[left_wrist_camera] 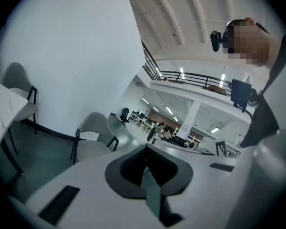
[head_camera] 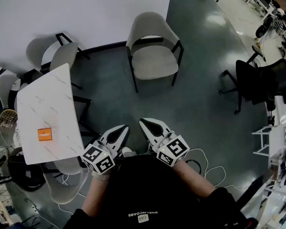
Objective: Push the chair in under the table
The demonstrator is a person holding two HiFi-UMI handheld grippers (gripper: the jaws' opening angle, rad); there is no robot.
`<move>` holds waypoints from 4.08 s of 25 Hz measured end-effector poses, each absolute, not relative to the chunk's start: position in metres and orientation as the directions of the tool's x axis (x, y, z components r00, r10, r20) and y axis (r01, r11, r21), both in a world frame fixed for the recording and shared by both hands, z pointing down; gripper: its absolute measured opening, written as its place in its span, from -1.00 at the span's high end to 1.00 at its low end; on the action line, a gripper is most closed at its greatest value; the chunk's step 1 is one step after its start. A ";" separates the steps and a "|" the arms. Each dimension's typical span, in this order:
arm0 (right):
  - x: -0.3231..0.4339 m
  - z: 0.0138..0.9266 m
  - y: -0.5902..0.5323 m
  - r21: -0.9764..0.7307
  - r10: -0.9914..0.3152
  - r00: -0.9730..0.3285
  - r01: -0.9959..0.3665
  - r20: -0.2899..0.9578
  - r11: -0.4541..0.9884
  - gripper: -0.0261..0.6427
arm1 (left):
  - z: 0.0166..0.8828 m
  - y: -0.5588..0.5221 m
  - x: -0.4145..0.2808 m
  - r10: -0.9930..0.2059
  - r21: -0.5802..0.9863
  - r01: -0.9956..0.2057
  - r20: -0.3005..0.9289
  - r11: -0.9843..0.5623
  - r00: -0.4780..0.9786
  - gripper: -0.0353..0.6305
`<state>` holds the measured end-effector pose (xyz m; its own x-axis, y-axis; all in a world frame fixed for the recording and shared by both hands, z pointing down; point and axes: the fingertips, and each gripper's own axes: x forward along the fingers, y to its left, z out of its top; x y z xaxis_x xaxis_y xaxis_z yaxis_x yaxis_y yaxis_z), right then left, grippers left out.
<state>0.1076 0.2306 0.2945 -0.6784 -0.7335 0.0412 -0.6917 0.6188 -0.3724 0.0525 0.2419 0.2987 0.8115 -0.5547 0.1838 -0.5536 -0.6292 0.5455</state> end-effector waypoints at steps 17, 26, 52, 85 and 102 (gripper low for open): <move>0.082 0.296 0.229 -0.349 -0.746 -0.661 -0.720 0.083 0.599 0.89 | 0.300 0.242 0.023 -0.544 0.570 -0.523 0.153 -0.633 0.825 0.88; 0.058 0.309 0.220 -0.412 -0.775 -0.619 -0.743 0.127 0.527 0.89 | 0.311 0.242 -0.026 -0.580 0.602 -0.549 0.169 -0.580 0.797 0.88; 0.020 0.349 0.153 -0.434 -0.725 -0.652 -0.732 0.221 0.526 0.89 | 0.357 0.188 -0.077 -0.615 0.661 -0.585 0.230 -0.470 0.754 0.88; 0.170 0.394 -0.046 -0.537 -0.699 -0.653 -0.717 0.292 0.444 0.88 | 0.366 -0.021 0.064 -0.673 0.629 -0.699 0.356 -0.341 0.649 0.88; 0.153 0.405 -0.176 -0.484 -0.749 -0.558 -0.796 0.356 0.363 0.88 | 0.383 -0.141 0.024 -0.624 0.644 -0.655 0.336 -0.395 0.706 0.88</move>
<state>0.1532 -0.1758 0.4049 -0.5582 -0.7495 0.3559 -0.7962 0.3634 -0.4837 0.0239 -0.1406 0.3832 0.7057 -0.6238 0.3360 -0.6555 -0.3946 0.6439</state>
